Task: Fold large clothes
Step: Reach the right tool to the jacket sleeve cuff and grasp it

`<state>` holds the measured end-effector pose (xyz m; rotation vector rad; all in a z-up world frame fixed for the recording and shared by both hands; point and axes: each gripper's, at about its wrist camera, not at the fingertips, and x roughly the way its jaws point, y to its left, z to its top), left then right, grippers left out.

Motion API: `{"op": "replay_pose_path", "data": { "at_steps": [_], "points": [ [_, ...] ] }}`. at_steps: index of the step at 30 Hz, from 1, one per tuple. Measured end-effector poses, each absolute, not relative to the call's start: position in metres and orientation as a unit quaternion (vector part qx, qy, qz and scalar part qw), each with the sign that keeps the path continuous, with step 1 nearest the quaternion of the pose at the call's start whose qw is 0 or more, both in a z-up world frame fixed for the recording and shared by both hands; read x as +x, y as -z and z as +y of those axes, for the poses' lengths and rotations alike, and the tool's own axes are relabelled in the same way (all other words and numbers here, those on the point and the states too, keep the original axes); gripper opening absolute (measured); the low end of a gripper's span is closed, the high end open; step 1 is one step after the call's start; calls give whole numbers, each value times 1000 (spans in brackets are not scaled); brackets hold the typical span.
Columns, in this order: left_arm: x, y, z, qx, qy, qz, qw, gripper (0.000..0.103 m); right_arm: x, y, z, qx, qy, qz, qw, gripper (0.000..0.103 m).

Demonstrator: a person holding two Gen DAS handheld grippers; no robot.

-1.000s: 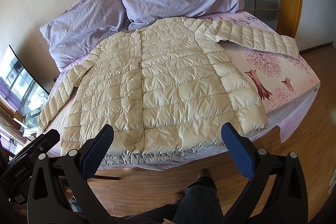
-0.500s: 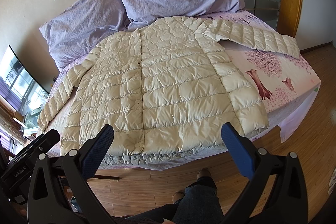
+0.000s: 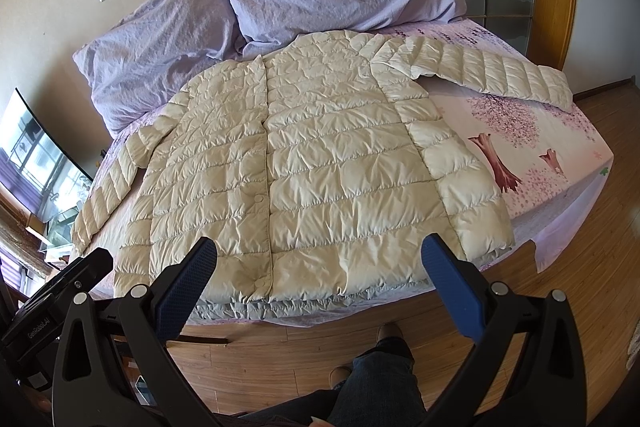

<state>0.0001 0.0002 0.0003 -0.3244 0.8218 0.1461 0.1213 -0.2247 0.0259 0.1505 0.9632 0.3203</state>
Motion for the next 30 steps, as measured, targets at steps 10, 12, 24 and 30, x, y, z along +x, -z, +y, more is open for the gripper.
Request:
{"op": "replay_pose_path", "data": {
  "at_steps": [10,12,24,30],
  "points": [
    [30,5,7,-153,-97,404,897,101,171,-9,-257,115,-108,466,871,102],
    [37,6,9,-152,-107,406,895,101,189,-2,-273,126,-85,469,870,102],
    [91,16,14,-156,-154,437,872,101,329,54,-415,177,79,508,839,102],
    [105,23,16,-186,-167,460,852,101,379,82,-507,265,157,518,798,95]
  ]
}}
